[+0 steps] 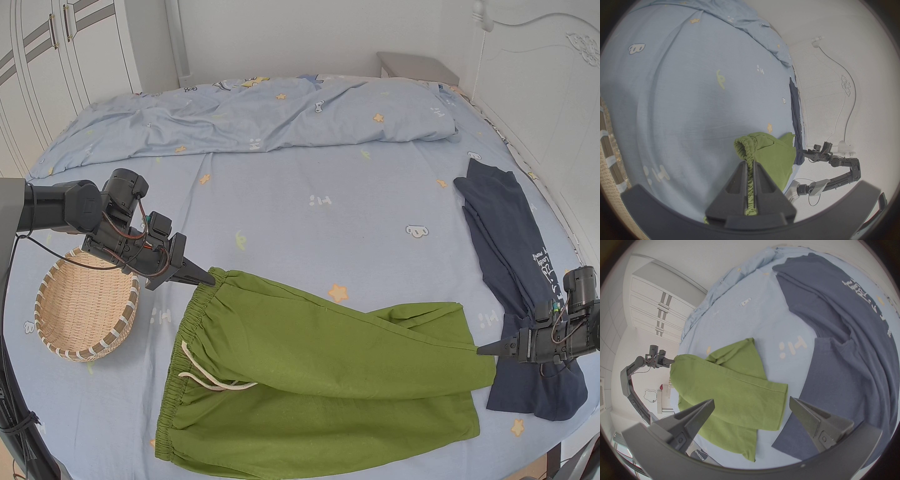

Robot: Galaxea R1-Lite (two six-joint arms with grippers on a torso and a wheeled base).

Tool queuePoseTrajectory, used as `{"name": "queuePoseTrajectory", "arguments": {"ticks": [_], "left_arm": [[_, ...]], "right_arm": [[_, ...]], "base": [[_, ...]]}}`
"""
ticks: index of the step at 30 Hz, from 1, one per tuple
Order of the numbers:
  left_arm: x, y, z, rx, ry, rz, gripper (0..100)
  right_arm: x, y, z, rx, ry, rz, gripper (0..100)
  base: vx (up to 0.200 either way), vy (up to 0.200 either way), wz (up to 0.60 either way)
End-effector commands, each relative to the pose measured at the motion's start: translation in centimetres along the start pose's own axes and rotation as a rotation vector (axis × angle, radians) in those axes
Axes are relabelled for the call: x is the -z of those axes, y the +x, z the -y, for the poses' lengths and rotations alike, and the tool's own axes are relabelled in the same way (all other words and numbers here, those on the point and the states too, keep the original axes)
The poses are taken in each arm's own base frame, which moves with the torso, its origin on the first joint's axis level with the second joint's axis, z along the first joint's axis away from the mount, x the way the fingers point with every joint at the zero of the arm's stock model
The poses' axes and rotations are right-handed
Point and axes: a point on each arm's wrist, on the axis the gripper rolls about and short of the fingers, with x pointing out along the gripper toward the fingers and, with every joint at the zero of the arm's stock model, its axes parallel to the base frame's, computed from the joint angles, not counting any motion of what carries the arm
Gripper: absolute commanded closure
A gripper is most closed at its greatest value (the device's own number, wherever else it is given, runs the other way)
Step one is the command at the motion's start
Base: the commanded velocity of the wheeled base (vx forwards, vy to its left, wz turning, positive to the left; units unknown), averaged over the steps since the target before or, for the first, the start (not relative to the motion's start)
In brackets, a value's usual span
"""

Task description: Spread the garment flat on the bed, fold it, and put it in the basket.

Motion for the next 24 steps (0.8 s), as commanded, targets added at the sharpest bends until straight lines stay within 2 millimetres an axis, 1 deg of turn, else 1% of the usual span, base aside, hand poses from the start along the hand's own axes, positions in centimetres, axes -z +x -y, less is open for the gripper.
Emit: {"name": "queuePoseTrajectory", "arguments": {"ticks": [1, 7, 19, 20, 24], "left_arm": [[-0.1, -0.1, -0.1, -0.002, -0.002, 0.005, 100], [0.0, -0.1, -0.1, -0.002, -0.001, 0.004, 100], [0.0, 0.0, 0.1, 0.001, 0.0, -0.001, 100], [0.0, 0.0, 0.1, 0.001, 0.0, -0.001, 100], [0.0, 0.1, 0.1, 0.001, 0.001, -0.002, 100]], "right_arm": [[0.7, 2.2, 1.8, 0.009, 0.058, -0.077, 0], [0.5, 3.0, 2.0, 0.004, 0.052, -0.08, 0], [-0.6, 3.2, 1.7, -0.012, 0.014, -0.011, 0], [-0.6, 3.2, 1.7, -0.012, 0.018, -0.01, 100], [-0.8, 3.3, 1.8, -0.013, 0.025, -0.005, 100]], "base": [[0.0, 0.0, 0.0], [0.0, 0.0, 0.0], [0.0, 0.0, 0.0], [0.0, 0.0, 0.0], [0.0, 0.0, 0.0]]}}
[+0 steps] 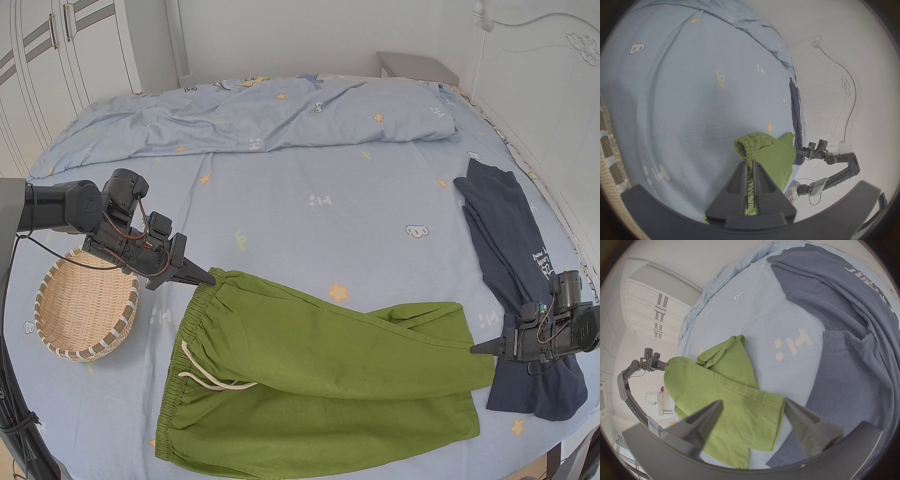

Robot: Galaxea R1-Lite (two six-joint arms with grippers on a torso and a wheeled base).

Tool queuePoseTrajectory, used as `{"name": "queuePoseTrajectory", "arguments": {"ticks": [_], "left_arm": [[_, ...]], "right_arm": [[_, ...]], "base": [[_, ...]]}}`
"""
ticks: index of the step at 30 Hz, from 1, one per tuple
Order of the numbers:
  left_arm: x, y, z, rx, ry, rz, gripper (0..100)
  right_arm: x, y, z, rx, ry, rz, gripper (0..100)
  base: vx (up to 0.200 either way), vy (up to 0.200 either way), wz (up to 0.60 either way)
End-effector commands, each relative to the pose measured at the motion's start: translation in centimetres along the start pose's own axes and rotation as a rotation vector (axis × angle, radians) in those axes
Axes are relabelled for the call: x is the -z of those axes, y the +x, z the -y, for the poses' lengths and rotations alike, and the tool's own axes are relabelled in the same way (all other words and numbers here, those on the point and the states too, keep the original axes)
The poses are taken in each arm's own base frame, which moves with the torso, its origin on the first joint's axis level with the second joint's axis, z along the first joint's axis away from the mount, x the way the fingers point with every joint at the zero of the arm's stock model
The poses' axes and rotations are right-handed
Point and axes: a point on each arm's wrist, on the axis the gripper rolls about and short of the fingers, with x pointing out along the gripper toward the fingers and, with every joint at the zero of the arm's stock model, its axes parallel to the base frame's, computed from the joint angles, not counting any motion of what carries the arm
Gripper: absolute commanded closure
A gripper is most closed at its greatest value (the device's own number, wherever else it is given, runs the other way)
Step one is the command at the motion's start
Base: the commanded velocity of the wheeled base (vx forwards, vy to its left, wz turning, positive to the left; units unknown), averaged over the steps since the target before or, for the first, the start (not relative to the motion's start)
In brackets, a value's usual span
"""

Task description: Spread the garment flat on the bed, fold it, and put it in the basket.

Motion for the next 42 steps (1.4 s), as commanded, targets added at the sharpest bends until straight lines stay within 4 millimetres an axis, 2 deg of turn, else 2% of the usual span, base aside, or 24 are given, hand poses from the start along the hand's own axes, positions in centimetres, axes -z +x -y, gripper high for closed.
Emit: {"name": "queuePoseTrajectory", "arguments": {"ticks": [1, 17, 20, 25, 28, 29, 30, 31, 32, 33, 36, 37, 38, 40, 42], "left_arm": [[0.0, 0.0, 0.0, 0.001, -0.001, 0.001, 100], [0.0, -0.1, -0.1, -0.006, -0.003, 0.003, 100], [0.0, -0.5, 0.0, -0.01, 0.001, 0.012, 100], [-0.1, -1.0, 0.1, -0.01, 0.003, 0.026, 100], [-0.2, -2.7, 0.3, -0.018, 0.01, 0.072, 100], [-0.2, -2.7, 0.3, -0.018, 0.01, 0.072, 100], [-0.1, -3.5, 1.0, -0.017, 0.02, 0.089, 100], [-0.1, -3.6, 1.0, -0.017, 0.021, 0.09, 100], [0.2, -4.2, 1.5, -0.016, 0.031, 0.104, 100], [0.2, -4.2, 1.6, -0.016, 0.032, 0.105, 100], [0.3, -5.0, 1.6, -0.02, 0.039, 0.128, 100], [0.2, -5.0, 1.6, -0.02, 0.039, 0.13, 100], [0.2, -5.2, 1.6, -0.021, 0.045, 0.142, 100], [0.0, -5.5, 1.4, -0.026, 0.047, 0.158, 100], [-0.1, -6.4, 0.9, -0.037, 0.046, 0.194, 100]], "right_arm": [[-0.1, 0.0, 0.1, 0.0, 0.001, 0.002, 100], [-0.8, -0.5, 0.3, 0.011, 0.003, 0.037, 100], [-1.3, -1.2, -0.2, 0.008, -0.024, 0.07, 100], [-3.0, -3.1, -2.2, -0.013, -0.058, 0.164, 100], [-5.1, -4.2, -5.0, -0.066, -0.103, 0.242, 100], [-5.1, -4.2, -5.0, -0.066, -0.103, 0.242, 100], [-5.9, -5.1, -6.6, -0.093, -0.121, 0.26, 100], [-6.0, -5.2, -6.7, -0.095, -0.122, 0.262, 100], [-6.3, -6.2, -8.4, -0.123, -0.143, 0.265, 100], [-6.3, -6.2, -8.6, -0.126, -0.145, 0.266, 100], [-6.0, -8.2, -11.4, -0.176, -0.202, 0.274, 100], [-5.9, -8.3, -11.5, -0.177, -0.204, 0.276, 100], [-5.6, -9.1, -12.7, -0.204, -0.236, 0.293, 100], [-5.7, -9.8, -13.5, -0.223, -0.256, 0.313, 100], [-6.4, -10.5, -14.4, -0.241, -0.279, 0.342, 100]], "base": [[0.0, 0.0, 0.0], [0.0, 0.0, 0.0], [0.0, 0.0, 0.0], [0.0, 0.0, 0.0], [0.0, 0.0, 0.0], [0.0, 0.0, 0.0], [0.0, 0.0, 0.0], [0.0, 0.0, 0.0], [0.0, 0.0, 0.0], [0.0, 0.0, 0.0], [0.0, 0.0, 0.0], [0.0, 0.0, 0.0], [0.0, 0.0, 0.0], [0.0, 0.0, 0.0], [0.0, 0.0, 0.0]]}}
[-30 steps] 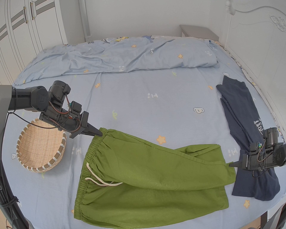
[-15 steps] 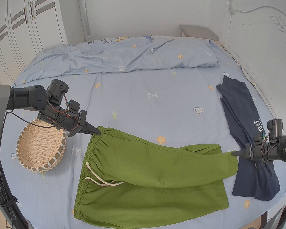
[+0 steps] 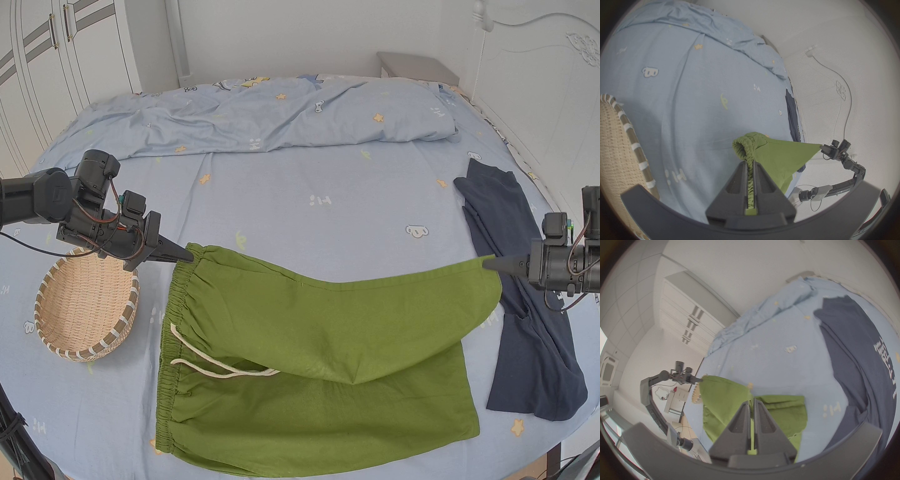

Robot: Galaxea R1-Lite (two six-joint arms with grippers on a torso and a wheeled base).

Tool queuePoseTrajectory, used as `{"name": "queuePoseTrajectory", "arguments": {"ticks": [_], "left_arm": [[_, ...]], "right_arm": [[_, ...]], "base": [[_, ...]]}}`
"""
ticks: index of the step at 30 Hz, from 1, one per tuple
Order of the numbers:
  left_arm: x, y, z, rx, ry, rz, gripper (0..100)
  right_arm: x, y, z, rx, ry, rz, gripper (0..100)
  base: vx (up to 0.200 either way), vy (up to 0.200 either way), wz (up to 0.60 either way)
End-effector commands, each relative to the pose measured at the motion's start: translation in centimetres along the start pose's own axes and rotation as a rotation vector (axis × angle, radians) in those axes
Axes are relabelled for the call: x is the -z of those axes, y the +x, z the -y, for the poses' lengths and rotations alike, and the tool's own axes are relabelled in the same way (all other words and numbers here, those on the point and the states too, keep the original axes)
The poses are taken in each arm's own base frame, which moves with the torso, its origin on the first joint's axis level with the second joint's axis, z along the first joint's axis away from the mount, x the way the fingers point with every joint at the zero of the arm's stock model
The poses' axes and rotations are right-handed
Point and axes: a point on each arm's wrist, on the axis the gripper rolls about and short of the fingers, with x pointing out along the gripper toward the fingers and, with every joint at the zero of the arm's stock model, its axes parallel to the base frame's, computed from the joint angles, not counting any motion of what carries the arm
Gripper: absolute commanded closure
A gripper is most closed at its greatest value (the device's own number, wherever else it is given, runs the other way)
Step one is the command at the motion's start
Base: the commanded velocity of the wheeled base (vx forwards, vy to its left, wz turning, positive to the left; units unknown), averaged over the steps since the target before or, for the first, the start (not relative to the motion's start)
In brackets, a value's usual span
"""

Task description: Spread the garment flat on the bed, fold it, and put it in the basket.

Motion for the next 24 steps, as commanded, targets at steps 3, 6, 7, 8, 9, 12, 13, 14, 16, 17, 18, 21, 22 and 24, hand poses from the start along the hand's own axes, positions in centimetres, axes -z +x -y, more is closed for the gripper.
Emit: {"name": "queuePoseTrajectory", "arguments": {"ticks": [3, 6, 7, 8, 9, 12, 13, 14, 16, 17, 18, 21, 22, 24], "left_arm": [[-0.3, -2.0, -1.0, -0.025, 0.019, 0.097, 100], [-0.4, -2.2, -1.7, -0.034, 0.042, 0.147, 100], [-0.4, -2.3, -1.7, -0.033, 0.043, 0.151, 100], [-0.4, -2.2, -1.9, -0.033, 0.054, 0.166, 100], [-0.4, -2.0, -2.1, -0.035, 0.061, 0.176, 100], [-0.4, -2.0, -2.4, -0.038, 0.07, 0.191, 100], [-0.4, -1.8, -2.6, -0.037, 0.074, 0.196, 100], [-0.4, -1.9, -2.7, -0.039, 0.076, 0.201, 100], [-0.5, -2.3, -3.2, -0.048, 0.07, 0.216, 100], [-0.6, -2.4, -3.3, -0.049, 0.069, 0.219, 100], [-0.7, -2.4, -3.4, -0.05, 0.07, 0.222, 100], [-1.0, -2.6, -3.6, -0.054, 0.089, 0.25, 100], [-1.0, -2.6, -3.6, -0.054, 0.096, 0.257, 100], [-1.2, -2.5, -3.7, -0.053, 0.107, 0.269, 100]], "right_arm": [[-3.1, -1.9, -3.4, -0.064, -0.092, 0.099, 100], [-4.1, 0.2, -2.1, -0.05, -0.081, 0.073, 100], [-4.2, 0.3, -2.2, -0.051, -0.082, 0.073, 100], [-4.8, 1.0, -1.8, -0.05, -0.082, 0.074, 100], [-5.4, 1.9, -1.4, -0.05, -0.08, 0.069, 100], [-6.2, 3.6, -0.6, -0.05, -0.078, 0.062, 100], [-6.7, 4.4, -0.2, -0.047, -0.082, 0.07, 100], [-7.2, 5.2, 0.2, -0.037, -0.087, 0.08, 100], [-7.9, 6.0, 0.6, -0.012, -0.1, 0.112, 100], [-8.2, 6.3, 0.7, -0.005, -0.108, 0.128, 100], [-8.6, 6.6, 0.9, 0.001, -0.114, 0.143, 100], [-9.9, 7.4, 1.4, 0.005, -0.124, 0.173, 100], [-10.2, 7.7, 1.5, 0.005, -0.126, 0.18, 100], [-10.7, 8.1, 1.8, 0.006, -0.131, 0.187, 100]], "base": [[0.0, 0.0, 0.0], [0.0, 0.0, 0.0], [0.0, 0.0, 0.0], [0.0, 0.0, 0.0], [0.0, 0.0, 0.0], [0.0, 0.0, 0.0], [0.0, 0.0, 0.0], [0.0, 0.0, 0.0], [0.0, 0.0, 0.0], [0.0, 0.0, 0.0], [0.0, 0.0, 0.0], [0.0, 0.0, 0.0], [0.0, 0.0, 0.0], [0.0, 0.0, 0.0]]}}
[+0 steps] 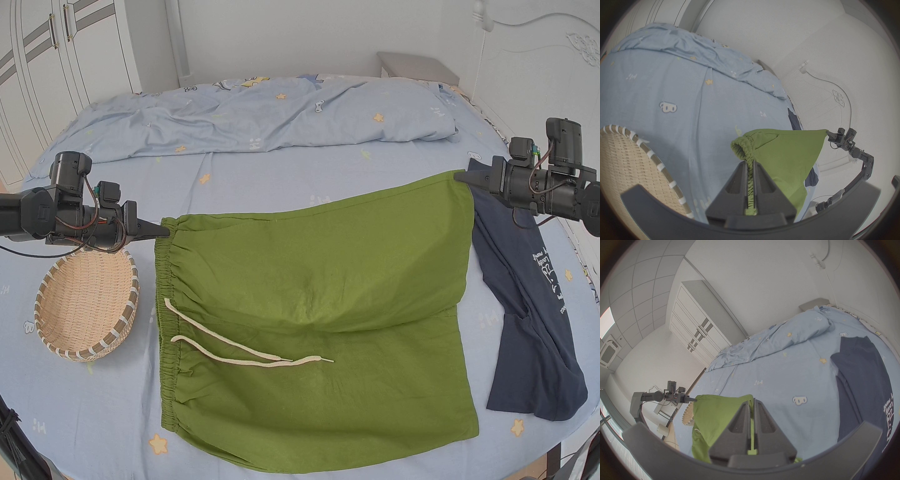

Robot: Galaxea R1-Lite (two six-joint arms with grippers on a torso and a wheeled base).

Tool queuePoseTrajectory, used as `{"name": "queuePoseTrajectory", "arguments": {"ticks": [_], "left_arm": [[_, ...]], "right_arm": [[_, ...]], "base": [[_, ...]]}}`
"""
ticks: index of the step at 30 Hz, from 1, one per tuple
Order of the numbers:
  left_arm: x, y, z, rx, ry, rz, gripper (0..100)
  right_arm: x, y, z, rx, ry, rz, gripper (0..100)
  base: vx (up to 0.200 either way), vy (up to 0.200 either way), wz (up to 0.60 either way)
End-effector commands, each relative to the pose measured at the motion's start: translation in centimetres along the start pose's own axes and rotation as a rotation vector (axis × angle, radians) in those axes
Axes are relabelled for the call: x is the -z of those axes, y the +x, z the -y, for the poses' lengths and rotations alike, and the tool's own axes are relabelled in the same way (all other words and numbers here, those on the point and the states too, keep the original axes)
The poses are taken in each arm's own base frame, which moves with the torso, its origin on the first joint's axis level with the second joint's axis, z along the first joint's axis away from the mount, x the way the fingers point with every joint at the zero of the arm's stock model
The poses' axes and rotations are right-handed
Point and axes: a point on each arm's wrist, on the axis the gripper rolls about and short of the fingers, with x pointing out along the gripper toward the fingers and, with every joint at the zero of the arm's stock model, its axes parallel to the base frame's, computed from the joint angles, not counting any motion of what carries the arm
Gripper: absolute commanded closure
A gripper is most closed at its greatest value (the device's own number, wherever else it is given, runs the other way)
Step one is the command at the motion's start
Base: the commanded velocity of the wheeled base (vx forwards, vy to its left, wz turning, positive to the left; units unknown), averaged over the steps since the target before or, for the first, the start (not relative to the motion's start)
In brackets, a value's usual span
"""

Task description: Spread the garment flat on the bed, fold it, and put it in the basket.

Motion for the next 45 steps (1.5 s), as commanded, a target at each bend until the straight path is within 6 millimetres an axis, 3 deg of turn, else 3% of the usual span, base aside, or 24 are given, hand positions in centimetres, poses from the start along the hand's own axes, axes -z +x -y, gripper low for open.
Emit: {"name": "queuePoseTrajectory", "arguments": {"ticks": [1, 7, 15, 29, 36, 45], "left_arm": [[-0.2, 0.4, -0.8, -0.006, 0.012, 0.024, 100], [-0.7, 0.7, -1.4, -0.004, 0.037, 0.062, 100], [-0.6, 3.2, -3.9, -0.007, 0.053, 0.086, 100], [-1.0, 4.1, -4.9, -0.009, 0.058, 0.095, 100], [-0.9, 4.7, -5.4, -0.011, 0.053, 0.088, 100], [-1.0, 5.5, -5.9, -0.031, 0.055, 0.089, 100]], "right_arm": [[-0.2, 3.3, 2.3, 0.017, 0.009, -0.008, 100], [-0.3, 5.2, 3.5, 0.025, 0.012, -0.013, 100], [-0.6, 7.3, 5.3, 0.035, 0.001, 0.001, 100], [-0.8, 10.1, 8.1, 0.076, 0.007, 0.006, 100], [-0.1, 11.2, 9.0, 0.178, -0.04, 0.005, 100], [0.2, 11.9, 8.5, 0.167, -0.047, -0.002, 100]], "base": [[0.0, 0.0, 0.0], [0.0, 0.0, 0.0], [0.0, 0.0, 0.0], [0.0, 0.0, 0.0], [0.0, 0.0, 0.0], [0.0, 0.0, 0.0]]}}
